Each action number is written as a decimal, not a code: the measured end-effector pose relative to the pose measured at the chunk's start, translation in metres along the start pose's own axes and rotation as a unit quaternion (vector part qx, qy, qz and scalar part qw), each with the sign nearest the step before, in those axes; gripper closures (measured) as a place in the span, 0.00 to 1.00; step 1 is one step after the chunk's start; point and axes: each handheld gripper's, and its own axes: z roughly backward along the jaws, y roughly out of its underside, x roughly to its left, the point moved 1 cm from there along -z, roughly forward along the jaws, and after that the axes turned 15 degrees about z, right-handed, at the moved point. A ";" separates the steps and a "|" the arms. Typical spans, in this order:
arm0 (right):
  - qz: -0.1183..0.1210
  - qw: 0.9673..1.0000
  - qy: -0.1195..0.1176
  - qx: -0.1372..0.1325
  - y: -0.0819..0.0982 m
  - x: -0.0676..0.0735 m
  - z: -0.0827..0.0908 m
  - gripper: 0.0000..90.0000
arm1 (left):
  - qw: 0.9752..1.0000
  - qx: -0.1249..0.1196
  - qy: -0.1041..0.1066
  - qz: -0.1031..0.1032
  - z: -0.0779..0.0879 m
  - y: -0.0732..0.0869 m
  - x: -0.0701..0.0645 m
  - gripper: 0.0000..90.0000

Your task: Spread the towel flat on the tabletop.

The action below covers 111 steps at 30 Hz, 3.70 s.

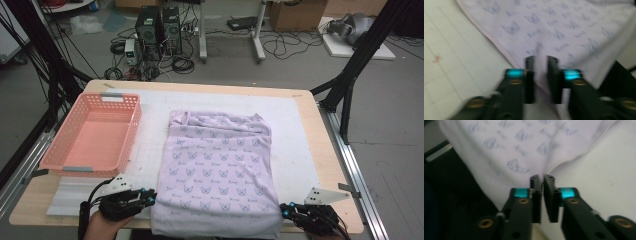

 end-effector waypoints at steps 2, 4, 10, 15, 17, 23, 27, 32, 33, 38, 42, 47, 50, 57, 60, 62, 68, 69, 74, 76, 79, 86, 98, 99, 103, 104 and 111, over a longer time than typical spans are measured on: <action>-0.010 1.000 0.013 -0.005 -0.004 -0.003 -0.006 0.68 | 1.000 -0.008 -0.005 0.013 -0.006 -0.003 0.003 0.54; -0.019 0.999 0.027 -0.013 -0.008 -0.008 -0.013 0.65 | 1.000 -0.011 -0.015 0.021 -0.014 -0.006 0.005 0.51; -0.026 0.996 0.080 0.013 -0.019 -0.023 -0.048 0.62 | 0.999 0.014 -0.050 0.015 -0.047 -0.015 0.009 0.50; -0.021 0.996 0.081 0.033 -0.021 -0.029 -0.062 0.80 | 0.996 0.023 -0.080 -0.030 -0.056 -0.014 0.004 0.66; -0.021 0.998 0.060 0.026 -0.019 -0.029 -0.061 0.93 | 0.996 0.035 -0.068 -0.043 -0.053 -0.014 0.003 0.88; -0.017 0.999 0.039 0.031 -0.014 -0.023 -0.050 0.95 | 0.994 0.062 -0.068 -0.056 -0.041 -0.011 0.001 0.96; -0.003 0.999 0.025 0.030 -0.008 -0.014 -0.038 0.95 | 0.995 0.076 -0.048 -0.052 -0.030 -0.005 0.001 0.96; -0.001 1.000 0.006 0.020 -0.004 -0.002 -0.019 0.95 | 0.995 0.086 -0.016 -0.050 -0.011 0.005 -0.008 0.96; 0.003 1.000 -0.001 0.013 -0.005 0.000 -0.014 0.95 | 0.995 0.084 -0.009 -0.050 -0.007 0.005 -0.010 0.96; 0.000 1.000 -0.010 -0.009 -0.010 0.003 0.007 0.90 | 0.997 0.061 0.017 -0.033 0.001 0.004 -0.009 0.84; -0.019 0.999 0.021 -0.019 -0.013 -0.005 -0.001 0.69 | 0.999 0.034 -0.005 -0.002 -0.012 -0.003 0.000 0.52; -0.027 0.997 0.069 -0.008 -0.020 -0.019 -0.028 0.65 | 0.999 0.019 -0.030 0.011 -0.035 -0.020 0.006 0.50; -0.037 0.995 0.096 0.005 -0.023 -0.030 -0.046 0.63 | 0.999 0.017 -0.046 0.019 -0.053 -0.027 0.009 0.50; -0.033 0.995 0.085 0.030 -0.022 -0.035 -0.063 0.94 | 0.996 0.028 -0.084 -0.034 -0.066 -0.024 0.006 0.85; -0.027 0.997 0.071 0.027 -0.019 -0.035 -0.059 0.98 | 0.994 0.051 -0.084 -0.042 -0.061 -0.025 0.003 0.96; -0.033 0.997 0.061 0.029 -0.017 -0.034 -0.055 0.99 | 0.995 0.057 -0.076 -0.042 -0.056 -0.023 0.002 0.96; -0.017 0.999 0.040 0.023 -0.008 -0.021 -0.033 0.99 | 0.996 0.067 -0.040 -0.034 -0.030 -0.010 0.000 0.96; -0.014 0.999 0.036 0.023 -0.006 -0.017 -0.029 0.99 | 0.997 0.068 -0.035 -0.034 -0.025 -0.007 -0.001 0.96; -0.008 1.000 0.000 0.022 -0.001 0.001 -0.010 0.99 | 0.995 0.082 -0.018 -0.052 -0.006 0.008 -0.013 0.96; -0.002 1.000 -0.017 0.024 -0.001 0.007 -0.005 0.98 | 0.995 0.085 -0.004 -0.052 -0.002 0.012 -0.014 0.94; -0.003 1.000 -0.023 0.019 -0.003 0.007 -0.003 0.81 | 0.997 0.063 0.000 -0.043 -0.003 0.007 -0.012 0.66; -0.026 0.998 0.062 -0.003 -0.022 -0.018 -0.031 0.67 | 1.000 0.004 -0.020 0.000 -0.032 -0.028 -0.003 0.52; -0.029 0.995 0.088 0.027 -0.033 -0.048 -0.077 0.95 | 0.994 0.022 -0.095 -0.044 -0.090 -0.041 0.004 0.77; -0.029 0.996 0.086 0.026 -0.033 -0.048 -0.077 0.96 | 0.995 0.023 -0.092 -0.036 -0.090 -0.041 0.004 0.85; -0.028 0.996 0.083 0.027 -0.033 -0.047 -0.076 0.98 | 0.995 0.028 -0.088 -0.030 -0.087 -0.039 0.002 0.95; -0.024 0.996 0.084 0.026 -0.032 -0.047 -0.075 0.98 | 0.996 0.027 -0.084 -0.029 -0.086 -0.038 0.001 0.95; -0.017 0.997 0.073 0.018 -0.030 -0.043 -0.067 0.98 | 0.998 0.029 -0.055 -0.020 -0.073 -0.034 0.001 0.95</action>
